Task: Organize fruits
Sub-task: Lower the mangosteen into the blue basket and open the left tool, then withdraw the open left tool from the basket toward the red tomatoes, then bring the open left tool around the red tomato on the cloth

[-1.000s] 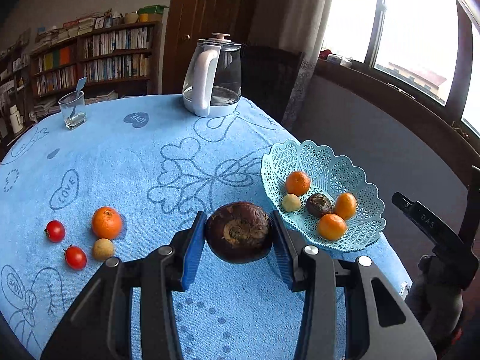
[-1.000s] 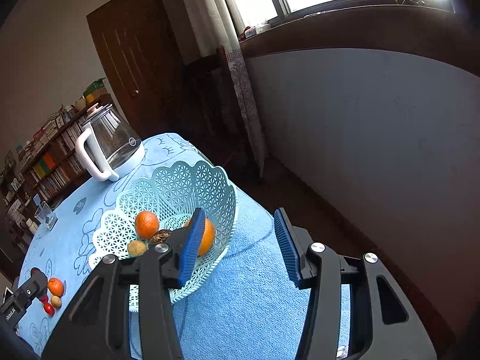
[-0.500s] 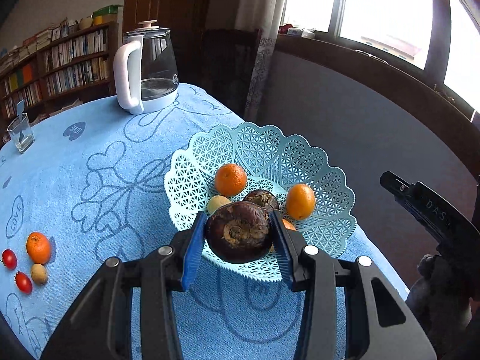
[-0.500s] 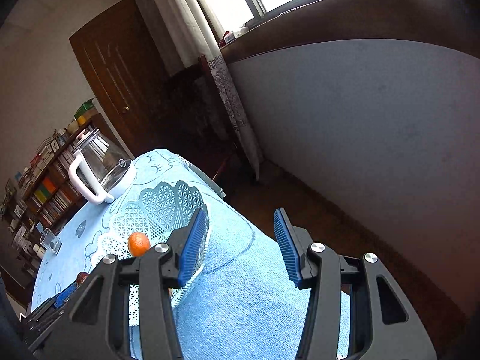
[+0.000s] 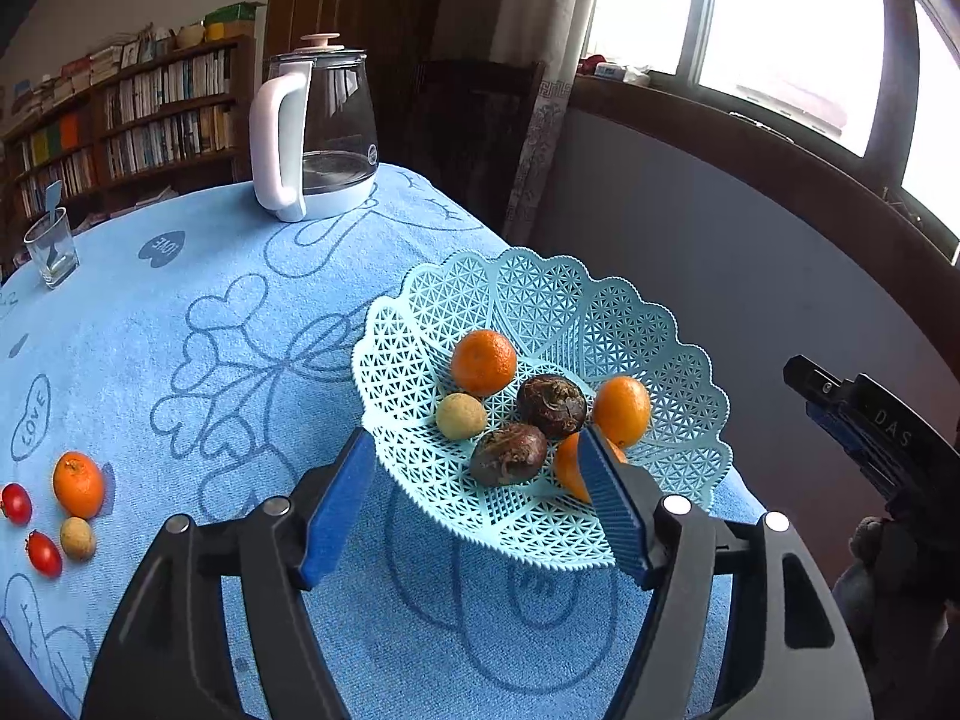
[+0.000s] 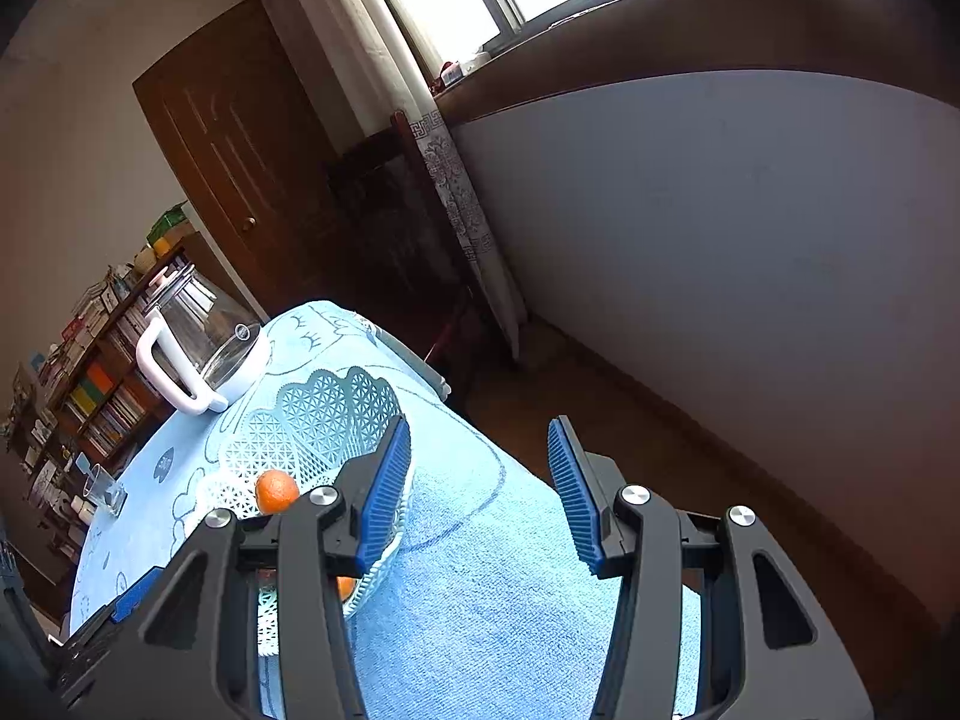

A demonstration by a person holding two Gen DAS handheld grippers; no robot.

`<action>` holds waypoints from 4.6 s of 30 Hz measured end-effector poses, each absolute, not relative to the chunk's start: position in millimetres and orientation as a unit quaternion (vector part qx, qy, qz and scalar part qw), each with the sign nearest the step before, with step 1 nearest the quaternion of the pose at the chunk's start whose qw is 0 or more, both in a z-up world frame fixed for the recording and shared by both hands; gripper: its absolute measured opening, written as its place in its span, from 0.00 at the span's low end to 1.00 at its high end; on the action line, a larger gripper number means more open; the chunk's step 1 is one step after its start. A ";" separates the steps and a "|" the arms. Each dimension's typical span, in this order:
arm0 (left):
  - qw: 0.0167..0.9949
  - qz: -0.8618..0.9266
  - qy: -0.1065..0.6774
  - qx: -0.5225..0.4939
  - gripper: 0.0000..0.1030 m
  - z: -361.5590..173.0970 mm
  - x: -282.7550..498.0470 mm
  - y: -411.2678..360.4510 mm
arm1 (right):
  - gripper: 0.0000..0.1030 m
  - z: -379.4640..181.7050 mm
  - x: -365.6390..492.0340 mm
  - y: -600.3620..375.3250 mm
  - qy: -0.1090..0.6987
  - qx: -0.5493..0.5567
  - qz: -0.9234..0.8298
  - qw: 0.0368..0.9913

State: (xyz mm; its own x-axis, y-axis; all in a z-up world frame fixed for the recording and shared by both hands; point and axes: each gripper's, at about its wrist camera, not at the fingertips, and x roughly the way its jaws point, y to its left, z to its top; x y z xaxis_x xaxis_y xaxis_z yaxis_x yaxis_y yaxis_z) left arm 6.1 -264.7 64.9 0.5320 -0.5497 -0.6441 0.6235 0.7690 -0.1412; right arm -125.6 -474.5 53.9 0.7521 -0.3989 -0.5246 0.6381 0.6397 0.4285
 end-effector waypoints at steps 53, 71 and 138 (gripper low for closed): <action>0.901 -0.227 0.369 0.010 0.74 56.6 -2.2 -159.4 | 0.62 72.7 -116.8 -443.6 0.202 0.286 -0.203 0.914; 0.912 -0.165 0.375 -0.010 0.74 47.2 8.1 -101.0 | 0.62 67.8 -89.7 -359.1 0.244 0.215 -0.111 0.939; 0.950 -0.013 0.305 -0.063 0.36 35.9 29.3 7.9 | 0.62 33.7 -15.2 -233.8 0.363 0.149 0.029 0.919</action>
State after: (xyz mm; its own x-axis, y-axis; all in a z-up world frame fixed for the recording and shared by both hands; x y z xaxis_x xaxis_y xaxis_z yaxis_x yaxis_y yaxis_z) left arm 29.3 7.9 35.9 0.8135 -0.0638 -0.5780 -0.0132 0.9917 -0.1280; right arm -15.2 -233.8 33.7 0.7342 0.1622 -0.6592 0.0549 0.9537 0.2958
